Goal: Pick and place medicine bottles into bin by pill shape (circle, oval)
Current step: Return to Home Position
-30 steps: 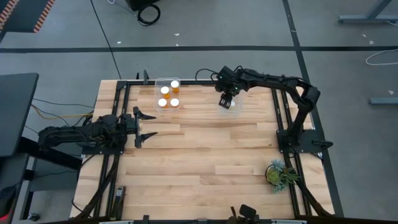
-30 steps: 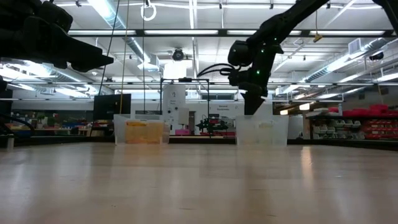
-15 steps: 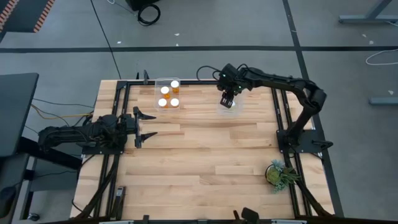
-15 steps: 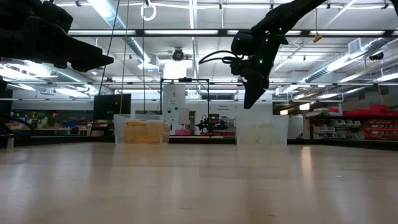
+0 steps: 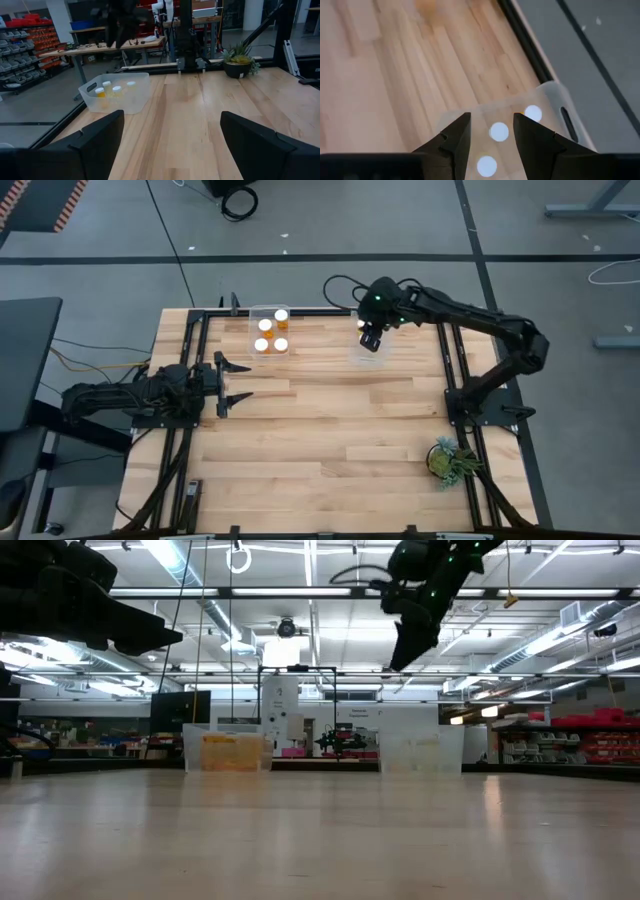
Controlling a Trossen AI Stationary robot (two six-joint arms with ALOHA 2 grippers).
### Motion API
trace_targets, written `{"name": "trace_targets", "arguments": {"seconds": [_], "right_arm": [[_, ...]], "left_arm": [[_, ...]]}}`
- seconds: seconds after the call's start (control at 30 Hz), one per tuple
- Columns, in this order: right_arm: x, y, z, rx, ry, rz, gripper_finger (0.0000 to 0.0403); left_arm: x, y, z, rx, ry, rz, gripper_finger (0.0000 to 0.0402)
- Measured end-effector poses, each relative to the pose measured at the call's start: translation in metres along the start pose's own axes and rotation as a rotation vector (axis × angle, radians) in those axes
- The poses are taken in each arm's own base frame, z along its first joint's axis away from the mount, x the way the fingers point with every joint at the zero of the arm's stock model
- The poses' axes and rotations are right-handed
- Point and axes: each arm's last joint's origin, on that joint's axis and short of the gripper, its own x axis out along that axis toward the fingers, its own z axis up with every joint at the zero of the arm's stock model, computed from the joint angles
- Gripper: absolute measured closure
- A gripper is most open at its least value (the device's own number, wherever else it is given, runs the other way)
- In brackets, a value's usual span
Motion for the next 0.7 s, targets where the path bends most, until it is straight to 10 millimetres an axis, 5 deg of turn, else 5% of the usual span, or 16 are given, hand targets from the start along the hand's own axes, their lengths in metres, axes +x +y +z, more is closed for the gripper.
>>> {"name": "trace_targets", "arguments": {"seconds": [0.33, 0.7], "right_arm": [[-0.059, 0.007, -0.004, -0.003, -0.153, -0.008, 0.0248], [-0.098, 0.01, -0.016, -0.008, -0.22, -0.007, 0.0248]], "left_arm": [[0.0, 0.0, 0.0, 0.0, 0.0, 0.001, 0.006], [0.0, 0.0, 0.0, 0.0, 0.0, 0.0, 0.006]]}}
